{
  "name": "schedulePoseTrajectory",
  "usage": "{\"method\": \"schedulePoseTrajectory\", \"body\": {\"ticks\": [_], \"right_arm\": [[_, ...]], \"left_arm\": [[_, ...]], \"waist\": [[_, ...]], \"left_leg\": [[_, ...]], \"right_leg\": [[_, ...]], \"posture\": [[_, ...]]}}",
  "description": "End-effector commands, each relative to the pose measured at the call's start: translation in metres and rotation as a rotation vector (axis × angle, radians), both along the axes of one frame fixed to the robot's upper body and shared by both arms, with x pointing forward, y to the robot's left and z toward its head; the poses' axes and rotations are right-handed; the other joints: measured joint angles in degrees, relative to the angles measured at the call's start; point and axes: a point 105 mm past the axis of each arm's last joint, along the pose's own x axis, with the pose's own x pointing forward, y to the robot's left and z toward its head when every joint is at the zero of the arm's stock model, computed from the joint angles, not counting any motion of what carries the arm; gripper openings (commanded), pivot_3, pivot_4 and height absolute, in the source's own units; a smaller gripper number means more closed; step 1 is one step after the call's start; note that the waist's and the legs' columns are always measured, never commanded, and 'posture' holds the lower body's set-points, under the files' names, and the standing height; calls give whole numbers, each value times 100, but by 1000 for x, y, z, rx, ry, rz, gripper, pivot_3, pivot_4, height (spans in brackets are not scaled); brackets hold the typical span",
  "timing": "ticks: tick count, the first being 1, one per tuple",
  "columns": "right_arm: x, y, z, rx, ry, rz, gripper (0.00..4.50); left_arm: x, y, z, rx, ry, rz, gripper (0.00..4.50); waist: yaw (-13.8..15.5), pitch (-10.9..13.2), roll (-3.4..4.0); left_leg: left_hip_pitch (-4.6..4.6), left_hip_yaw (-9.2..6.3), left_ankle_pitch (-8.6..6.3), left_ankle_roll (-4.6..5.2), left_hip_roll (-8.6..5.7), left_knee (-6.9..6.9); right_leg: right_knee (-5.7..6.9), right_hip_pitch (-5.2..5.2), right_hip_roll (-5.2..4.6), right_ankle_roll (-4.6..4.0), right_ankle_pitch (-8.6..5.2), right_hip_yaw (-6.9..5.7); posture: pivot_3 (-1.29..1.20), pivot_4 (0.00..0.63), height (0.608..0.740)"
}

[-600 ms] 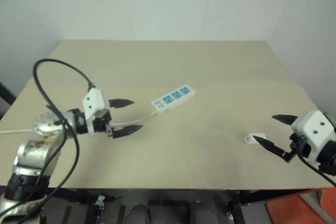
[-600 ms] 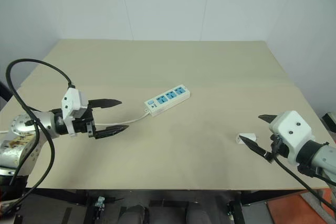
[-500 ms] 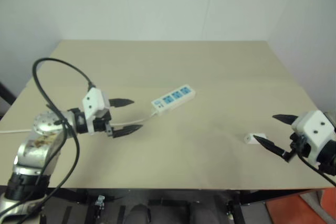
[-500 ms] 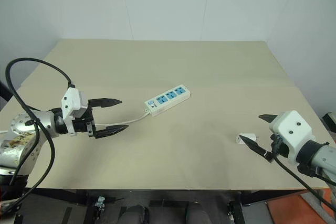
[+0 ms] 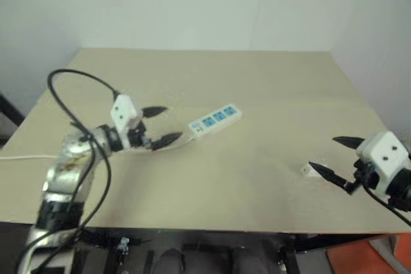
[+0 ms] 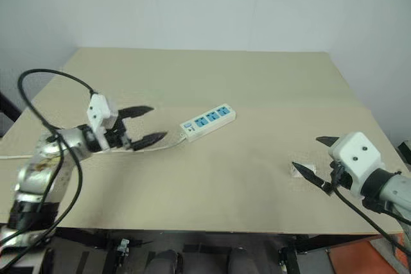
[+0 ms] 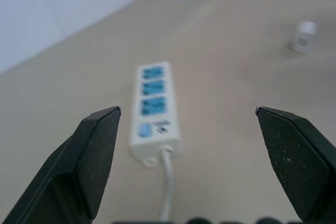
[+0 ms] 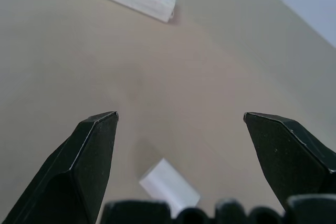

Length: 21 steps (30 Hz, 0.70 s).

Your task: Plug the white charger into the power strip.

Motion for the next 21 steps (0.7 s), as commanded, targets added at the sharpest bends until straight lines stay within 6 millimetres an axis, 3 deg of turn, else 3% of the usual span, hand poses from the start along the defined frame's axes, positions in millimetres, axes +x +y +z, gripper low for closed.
{"method": "schedulePoseTrajectory", "body": {"ticks": [1,13,21], "right_arm": [[2,6,12,-7,-68,17,4500],[7,17,14,-9,-84,46,4500],[5,20,15,-7,-95,47,4500]], "left_arm": [[22,-6,6,-11,-44,62,4488],[74,-59,-38,-67,104,-11,4488],[84,-61,-74,18,161,40,4488]], "waist": [[-22,0,-1],[-42,0,-2],[-61,0,-3]], "left_leg": [[-1,1,0,0,-1,1],[-7,1,0,1,-6,4],[-9,-1,0,2,-12,4]], "right_leg": [[0,-2,0,1,1,1],[15,-11,0,1,-1,7],[16,-14,-2,3,-2,9]], "posture": [[0,150,740],[0,150,740],[0,150,740]]}}
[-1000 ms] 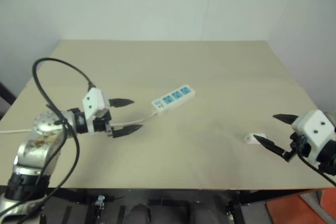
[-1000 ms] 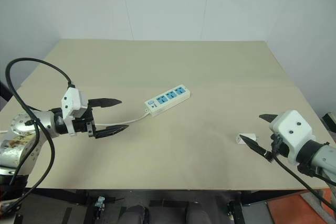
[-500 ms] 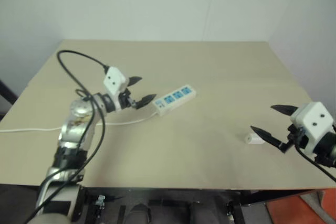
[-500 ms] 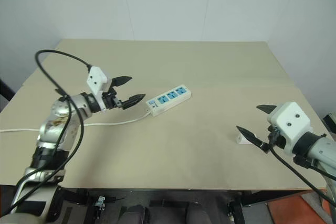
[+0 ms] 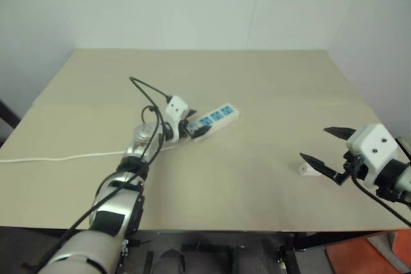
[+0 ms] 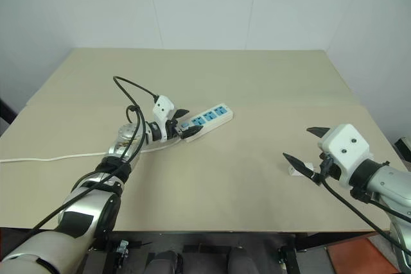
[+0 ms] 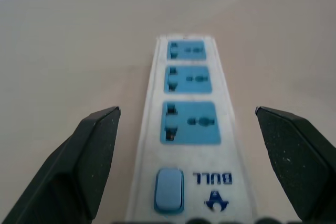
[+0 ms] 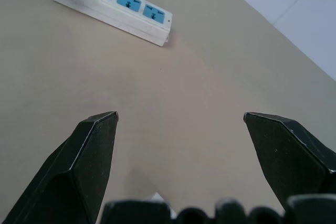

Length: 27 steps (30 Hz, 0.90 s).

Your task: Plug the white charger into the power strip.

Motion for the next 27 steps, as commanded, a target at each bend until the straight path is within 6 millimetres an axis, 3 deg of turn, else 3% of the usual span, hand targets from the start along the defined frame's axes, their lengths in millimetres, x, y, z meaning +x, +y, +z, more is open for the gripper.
{"method": "schedulePoseTrajectory", "body": {"ticks": [1,12,17,22,27], "right_arm": [[-4,5,12,-6,-62,11,4500],[-5,7,13,-3,-67,9,4500],[-6,7,14,-5,-72,2,4500],[-9,6,13,-8,-70,-8,4500],[-12,6,11,-8,-63,-17,4500]], "left_arm": [[3,1,2,32,-38,3,4488],[2,11,-22,73,27,50,4488],[-4,7,-36,84,79,24,3382],[-14,-3,-39,72,82,-74,3306],[-47,-9,-34,92,-1,-337,3306]], "waist": [[4,0,0],[17,0,0],[17,-1,1],[20,-3,2],[19,-7,11]], "left_leg": [[0,0,0,0,0,0],[1,-2,0,0,-3,1],[10,-2,0,0,-4,1],[10,-2,0,0,-4,1],[9,-2,0,0,-4,0]], "right_leg": [[1,0,0,0,0,0],[6,0,-1,1,0,-1],[11,6,-1,2,-1,0],[11,7,-1,2,-1,0],[10,7,-2,3,-2,1]], "posture": [[0,150,740],[0,150,740],[0,150,740],[0,150,740],[0,150,740]]}}
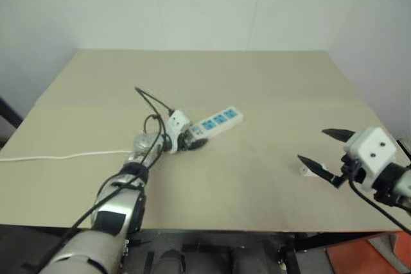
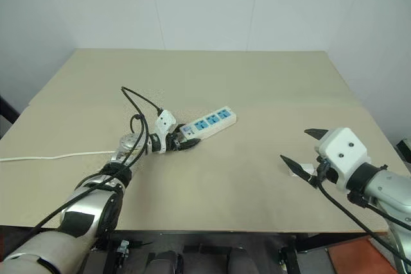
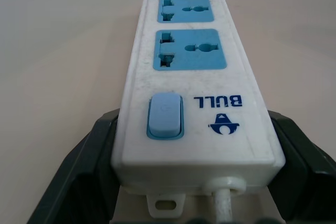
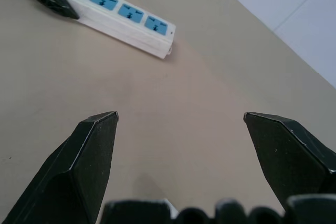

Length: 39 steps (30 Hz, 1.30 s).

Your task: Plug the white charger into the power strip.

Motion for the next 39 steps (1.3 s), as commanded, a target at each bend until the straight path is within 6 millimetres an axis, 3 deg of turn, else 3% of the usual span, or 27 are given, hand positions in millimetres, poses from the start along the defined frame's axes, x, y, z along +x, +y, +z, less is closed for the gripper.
{"method": "schedulePoseTrajectory", "body": {"ticks": [1,6,11,13,15,17,23,27,39], "right_arm": [[-5,-2,12,-9,-52,-20,4500],[-7,-1,10,-6,-44,-18,4500],[-4,3,9,-2,-39,-1,4500],[-3,5,8,1,-36,7,4500],[-2,6,6,2,-33,11,4500],[-2,6,6,2,-32,12,4500],[-4,4,7,-3,-22,13,4500],[-2,5,6,0,-20,16,4500],[-3,2,8,-6,-24,11,4500]], "left_arm": [[-34,-7,-2,6,-27,-234,3306],[-68,-1,4,27,-33,-376,3306],[-88,2,-3,76,22,-450,3306],[-87,2,-7,78,25,-424,3306],[-87,2,-7,67,44,-414,4039],[-88,4,-1,39,44,-415,4467],[-85,16,18,-5,12,-402,4467],[-86,14,20,-66,-53,-382,4467],[-87,11,-12,-33,-7,-447,4467]], "waist": [[-1,-4,7],[-15,-5,9],[-16,-5,9],[-15,-5,9],[-5,-5,9],[1,-5,9],[-20,-5,9],[-17,-5,9],[-15,-5,8]], "left_leg": [[0,0,0,0,0,-1],[1,1,0,0,4,-1],[7,2,0,-1,3,4],[6,2,0,-1,3,4],[5,2,0,0,3,5],[2,0,0,0,3,5],[3,1,0,0,4,4],[3,2,0,0,4,5],[2,2,0,0,4,5]], "right_leg": [[0,0,0,0,0,0],[5,-2,0,-2,-1,3],[14,-1,1,-2,0,4],[13,-1,1,-2,-1,4],[11,-1,1,-2,-1,4],[10,-1,1,-2,-1,2],[9,-3,1,-2,-1,2],[8,-2,1,-2,-1,3],[6,-1,1,-3,-1,2]], "posture": [[0,150,740],[0,150,740],[0,150,740],[0,150,740],[0,150,740],[0,150,740],[0,150,740],[0,150,740],[0,150,740]]}}
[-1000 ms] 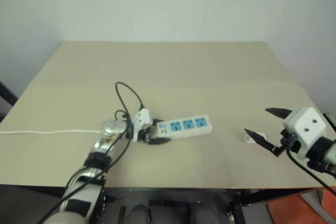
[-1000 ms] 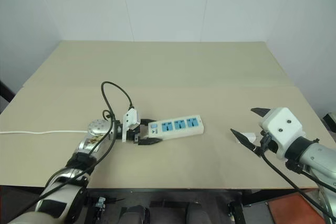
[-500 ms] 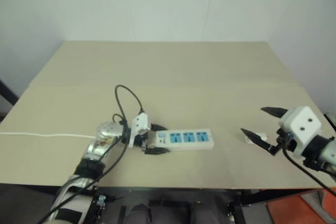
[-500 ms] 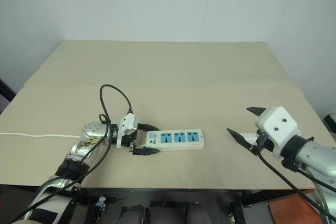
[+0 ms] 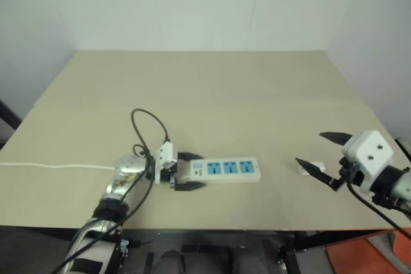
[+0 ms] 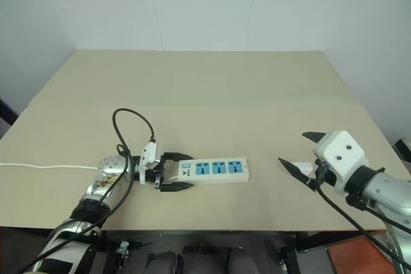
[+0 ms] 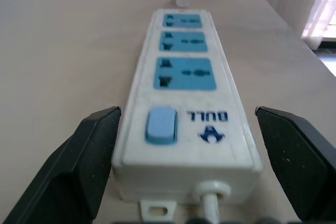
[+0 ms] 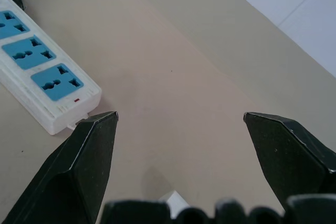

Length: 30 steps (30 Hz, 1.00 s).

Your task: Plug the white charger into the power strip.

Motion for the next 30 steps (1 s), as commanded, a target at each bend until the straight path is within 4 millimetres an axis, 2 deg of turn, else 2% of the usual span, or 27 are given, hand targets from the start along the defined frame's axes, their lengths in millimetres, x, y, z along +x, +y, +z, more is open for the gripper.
{"method": "schedulePoseTrajectory", "body": {"ticks": [1,6,18,21,23,30], "right_arm": [[-2,1,11,-13,-43,2,4500],[-2,1,13,-13,-43,9,4500],[-1,3,15,-18,-40,25,4500],[0,4,16,-16,-42,34,4500],[1,4,17,-16,-43,36,4500],[1,4,19,-15,-46,40,4500]], "left_arm": [[5,-3,0,24,-19,-24,4467],[7,-8,-7,36,-1,-42,4467],[-13,-21,-23,52,52,-161,4467],[-13,-21,-24,38,56,-158,3924],[-13,-21,-23,30,58,-153,3350],[-14,-21,-25,10,62,-136,3272]], "waist": [[4,0,0],[21,-1,1],[33,-8,12],[32,-10,14],[32,-10,15],[25,-10,15]], "left_leg": [[0,0,0,0,0,0],[2,0,0,0,-1,0],[7,-1,0,0,-2,0],[8,-1,0,0,-2,0],[12,-1,0,0,-2,0],[48,-1,-4,6,-2,-4]], "right_leg": [[0,0,0,0,0,0],[0,4,0,0,0,0],[-5,13,-2,2,-1,-2],[-5,15,-2,2,-1,-2],[-6,18,-2,2,-1,-2],[-22,58,-2,5,-4,-3]], "posture": [[0,150,740],[0,150,740],[0,150,740],[0,150,740],[0,150,740],[0,150,740]]}}
